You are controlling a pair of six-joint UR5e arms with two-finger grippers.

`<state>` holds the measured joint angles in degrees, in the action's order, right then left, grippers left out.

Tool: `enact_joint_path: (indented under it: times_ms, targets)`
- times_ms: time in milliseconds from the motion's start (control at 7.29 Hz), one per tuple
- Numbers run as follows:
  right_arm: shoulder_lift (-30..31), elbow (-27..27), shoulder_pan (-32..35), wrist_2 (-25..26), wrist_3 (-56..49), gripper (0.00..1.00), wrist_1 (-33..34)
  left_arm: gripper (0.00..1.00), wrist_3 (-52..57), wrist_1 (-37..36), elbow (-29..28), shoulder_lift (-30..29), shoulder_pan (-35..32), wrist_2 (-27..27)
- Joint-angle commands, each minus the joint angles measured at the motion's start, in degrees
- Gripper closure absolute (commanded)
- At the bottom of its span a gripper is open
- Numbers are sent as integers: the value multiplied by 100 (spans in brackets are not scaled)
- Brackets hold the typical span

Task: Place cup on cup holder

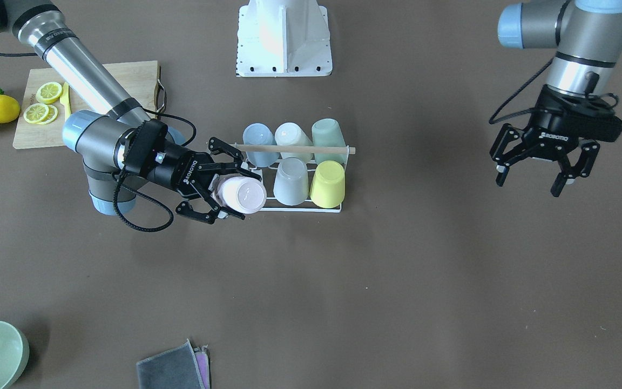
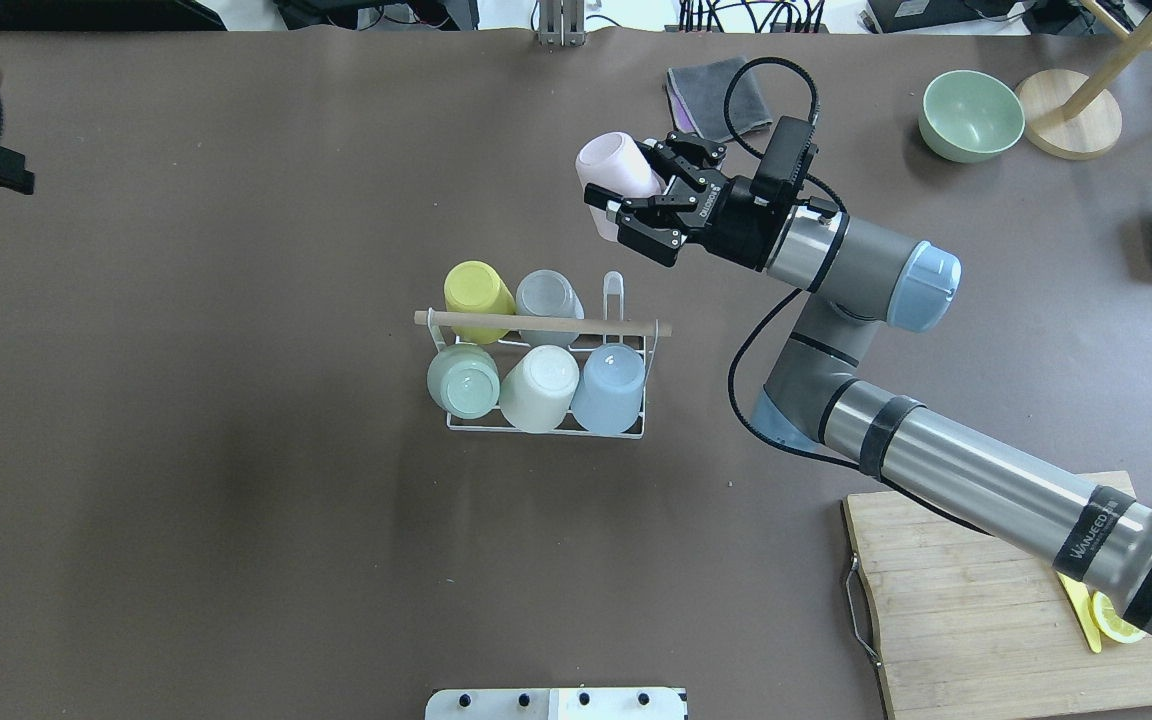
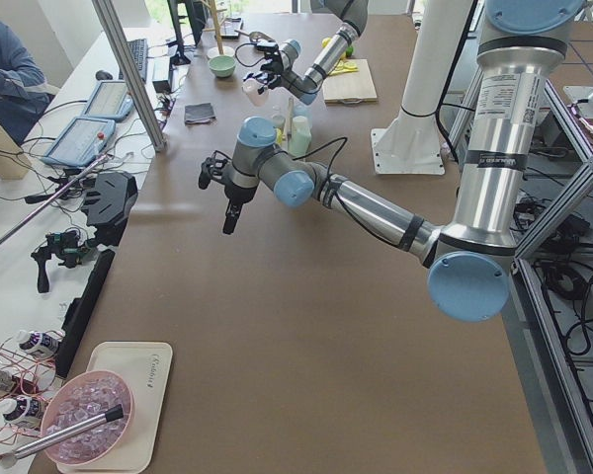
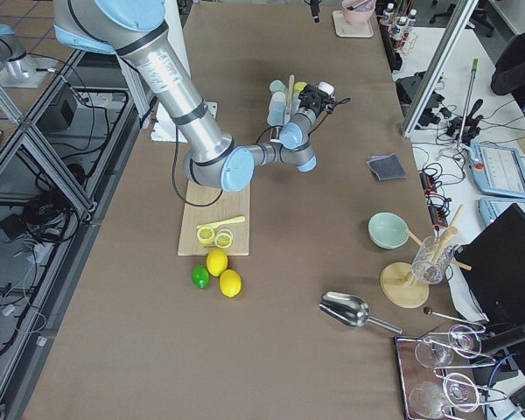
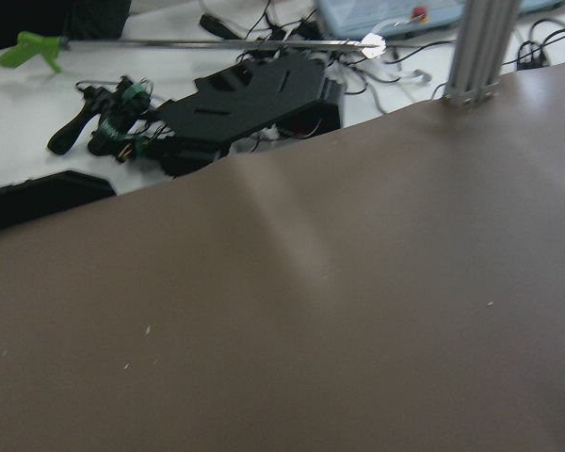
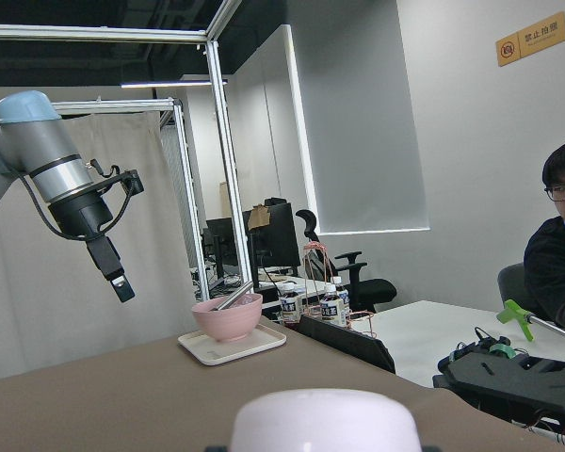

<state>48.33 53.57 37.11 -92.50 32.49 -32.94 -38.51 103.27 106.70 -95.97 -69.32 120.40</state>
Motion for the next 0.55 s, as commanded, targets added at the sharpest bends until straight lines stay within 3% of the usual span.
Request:
enact_joint_path:
  times_ms: [0,137,275,412]
  targets:
    - [1,-4,-186,74,-23,100,-28,2,725,-918,-654,184,-1086,1032]
    - [18,39,-186,65,3,100,-28,2,1827,-1514,-1146,106,-1797,1516]
    - [44,66,-247,65,38,100,-46,2,2421,-2312,-1464,79,-2248,1608]
    - [71,57,-326,65,91,100,-289,2,2567,-2372,-1546,183,-2383,1888]
